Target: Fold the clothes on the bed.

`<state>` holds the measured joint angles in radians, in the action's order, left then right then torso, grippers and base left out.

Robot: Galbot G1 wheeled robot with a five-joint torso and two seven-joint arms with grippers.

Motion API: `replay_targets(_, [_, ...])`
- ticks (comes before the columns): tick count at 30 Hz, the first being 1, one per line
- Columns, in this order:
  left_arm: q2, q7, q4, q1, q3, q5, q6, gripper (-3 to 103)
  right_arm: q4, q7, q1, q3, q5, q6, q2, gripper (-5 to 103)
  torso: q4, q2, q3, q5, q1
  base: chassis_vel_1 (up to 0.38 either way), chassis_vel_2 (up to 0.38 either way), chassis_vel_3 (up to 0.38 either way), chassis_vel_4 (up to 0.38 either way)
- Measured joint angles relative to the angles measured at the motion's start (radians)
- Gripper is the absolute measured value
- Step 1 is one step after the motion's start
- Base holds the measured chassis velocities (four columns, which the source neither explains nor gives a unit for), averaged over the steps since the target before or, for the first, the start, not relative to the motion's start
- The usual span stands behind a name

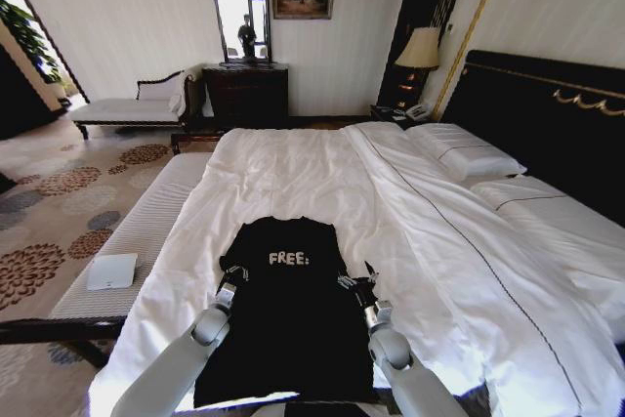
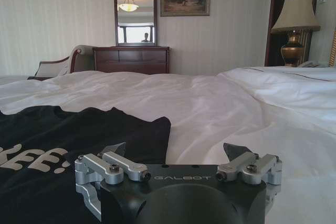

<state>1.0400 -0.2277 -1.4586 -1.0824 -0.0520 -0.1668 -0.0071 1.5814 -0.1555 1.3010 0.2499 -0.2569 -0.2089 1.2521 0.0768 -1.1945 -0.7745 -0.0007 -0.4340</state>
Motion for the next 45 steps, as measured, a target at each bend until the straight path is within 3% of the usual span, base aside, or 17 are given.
replay_targets(8, [-0.012,-0.013,-0.030,0.015,-0.023,-0.065,0.008,0,0.001,0.000,0.001,-0.002,0.000,0.000,0.004,100,-0.0001,0.000,0.000,-0.0001,0.000,0.000,0.000,0.000,0.000])
replay_targets(21, [-0.012,-0.104,-0.052,0.080,-0.190,-0.406,0.116,0,0.009,-0.001,-0.001,0.007,-0.005,0.000,-0.007,100,0.0000,0.000,0.000,0.0000,0.000,0.000,0.000,0.000,0.000])
replay_targets(27, [-0.001,-0.116,-0.014,0.081,-0.249,-0.470,0.121,0,0.012,-0.001,0.003,0.012,-0.007,0.000,-0.010,100,-0.0001,0.000,0.000,0.0001,0.000,0.000,0.000,0.000,0.000])
replay_targets(40, [0.017,-0.113,0.011,0.074,-0.272,-0.484,0.118,0,0.014,-0.001,0.003,0.012,-0.008,0.000,-0.011,100,0.0000,0.000,0.000,-0.0001,0.000,0.000,0.000,0.000,0.000])
replay_targets(45, [0.004,-0.094,-0.050,0.066,-0.245,-0.401,0.092,0,0.017,-0.001,0.010,0.020,-0.008,0.001,-0.013,100,0.0000,0.000,0.000,0.0000,0.000,0.000,0.000,0.000,0.000])
